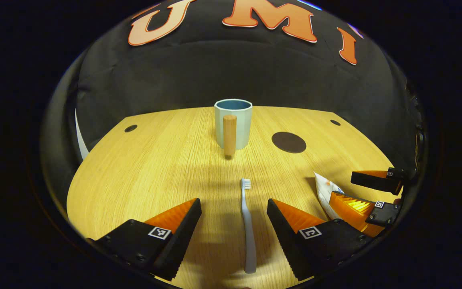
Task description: Put the toothbrush and toothpaste on the desktop into the cup, then pick up the cup and place it on the coaster on the desktop.
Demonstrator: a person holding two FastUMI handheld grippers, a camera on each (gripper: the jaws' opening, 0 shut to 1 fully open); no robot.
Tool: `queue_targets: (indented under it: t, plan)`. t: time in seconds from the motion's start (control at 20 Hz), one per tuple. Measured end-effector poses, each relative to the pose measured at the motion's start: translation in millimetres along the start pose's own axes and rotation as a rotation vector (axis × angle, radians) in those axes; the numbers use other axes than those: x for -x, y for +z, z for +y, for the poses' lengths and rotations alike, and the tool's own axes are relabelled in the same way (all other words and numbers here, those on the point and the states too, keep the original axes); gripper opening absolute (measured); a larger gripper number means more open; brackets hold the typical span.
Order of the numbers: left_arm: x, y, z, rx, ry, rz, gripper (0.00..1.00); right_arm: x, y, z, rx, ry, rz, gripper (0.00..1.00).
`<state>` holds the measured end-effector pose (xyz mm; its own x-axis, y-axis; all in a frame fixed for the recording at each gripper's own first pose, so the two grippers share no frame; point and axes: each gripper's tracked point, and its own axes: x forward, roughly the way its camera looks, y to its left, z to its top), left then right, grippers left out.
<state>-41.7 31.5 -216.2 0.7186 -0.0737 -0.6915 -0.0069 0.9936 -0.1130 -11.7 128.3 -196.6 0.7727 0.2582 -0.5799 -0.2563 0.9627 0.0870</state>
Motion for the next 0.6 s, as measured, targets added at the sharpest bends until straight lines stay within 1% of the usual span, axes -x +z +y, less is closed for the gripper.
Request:
queue_targets:
  t: [0.15,0.2,0.25,0.3,0.35,0.4,0.45,0.5,0.55,0.6]
  plan:
    - [-7.6,-14.1,-5.3,0.015,-0.004,0.056,0.99,-6.6,-6.4,3.4,-0.007,0.002,0.029,0.9]
    - [-9.4,-17.3,-7.3,0.015,-0.006,0.073,0.98,-9.3,-10.6,2.7,-0.007,-0.003,0.041,0.86]
    - [-9.8,-22.0,-7.7,0.015,-0.006,0.09,0.96,-11.8,-13.7,2.7,0.002,-0.005,0.048,0.84]
    - [-9.7,-22.6,-8.5,0.009,0.002,0.097,0.9,-14.4,-15.1,2.7,0.021,-0.013,0.051,0.81]
    - [-12.4,-24.1,-9.3,0.001,0.0,0.097,0.89,-15.5,-15.0,3.7,0.042,-0.015,0.05,0.78]
    - [-12.8,-26.1,-12.6,-0.003,-0.006,0.107,0.87,-15.0,-15.1,6.8,0.061,-0.021,0.05,0.73]
    - [-13.7,-27.0,-12.7,-0.012,0.001,0.115,0.81,-15.5,-15.0,8.3,0.081,-0.025,0.054,0.71]
    - [-12.9,-28.6,-11.4,-0.017,0.008,0.13,0.85,-14.2,-15.8,9.4,0.108,-0.027,0.057,0.66]
    - [-9.4,-28.0,-12.3,-0.023,0.009,0.138,0.78,-14.6,-13.0,10.8,0.13,-0.03,0.047,0.64]
    - [-8.8,-27.9,-13.0,-0.027,0.009,0.151,0.75,-14.9,-12.3,11.3,0.143,-0.036,0.048,0.58]
